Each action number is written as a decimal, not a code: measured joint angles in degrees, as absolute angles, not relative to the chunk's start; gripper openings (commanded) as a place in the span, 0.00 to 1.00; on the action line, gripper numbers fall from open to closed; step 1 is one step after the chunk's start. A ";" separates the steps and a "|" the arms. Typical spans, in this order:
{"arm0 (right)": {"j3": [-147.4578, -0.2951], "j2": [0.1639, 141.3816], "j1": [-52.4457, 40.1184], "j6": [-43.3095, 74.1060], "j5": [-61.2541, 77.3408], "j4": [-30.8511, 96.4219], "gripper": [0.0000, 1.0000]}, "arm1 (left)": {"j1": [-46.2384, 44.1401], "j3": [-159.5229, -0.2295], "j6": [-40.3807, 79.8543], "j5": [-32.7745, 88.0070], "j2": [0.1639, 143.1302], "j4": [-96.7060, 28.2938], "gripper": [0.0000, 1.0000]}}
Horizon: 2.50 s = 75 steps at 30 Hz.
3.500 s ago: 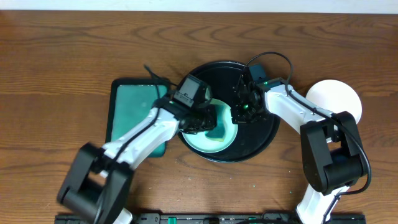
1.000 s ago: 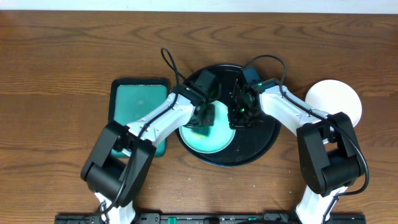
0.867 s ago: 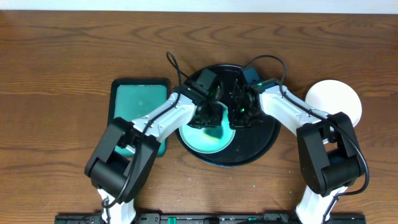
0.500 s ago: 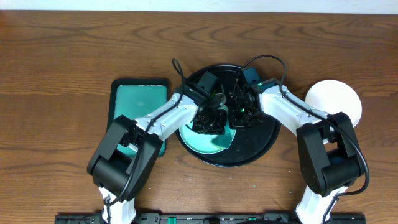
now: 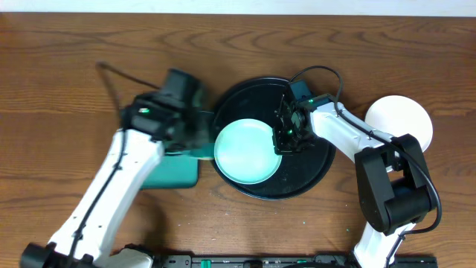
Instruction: Clean dirty plates on tray and stack at the side
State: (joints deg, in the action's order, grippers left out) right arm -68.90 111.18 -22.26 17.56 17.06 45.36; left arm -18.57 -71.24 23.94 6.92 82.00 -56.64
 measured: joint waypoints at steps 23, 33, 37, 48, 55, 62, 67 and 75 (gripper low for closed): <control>-68.58 111.20 -22.33 18.33 16.95 43.18 0.01 | -5.67 -64.66 23.49 2.63 86.35 -52.77 0.64; -76.79 109.86 -22.48 17.30 12.73 52.66 0.01 | -5.67 -66.30 23.29 2.66 66.70 -55.51 0.81; -84.42 106.63 -22.46 15.97 9.93 56.49 0.01 | -5.67 -66.30 23.29 2.66 64.47 -55.55 0.82; -94.04 104.18 -30.96 12.27 6.92 34.92 0.01 | -5.67 -66.30 23.29 2.66 64.29 -55.55 0.82; -94.06 107.48 -42.92 1.39 -6.42 21.93 0.01 | -5.67 -66.30 23.29 2.66 64.29 -55.53 0.82; -94.02 107.92 -48.31 -9.63 -18.33 15.18 0.01 | -5.67 -66.30 23.29 2.66 64.29 -55.55 0.82; -94.02 107.92 -50.78 -13.91 -24.01 13.65 0.01 | -5.67 -66.30 23.29 2.66 64.29 -55.55 0.82; -94.02 107.70 -53.74 -17.85 -32.99 9.50 0.01 | -5.67 -66.30 23.29 2.66 64.29 -55.53 0.82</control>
State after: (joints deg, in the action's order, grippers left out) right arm -94.02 107.70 -53.74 -17.85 -32.99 9.50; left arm -5.67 -66.30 23.29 2.66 64.29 -55.53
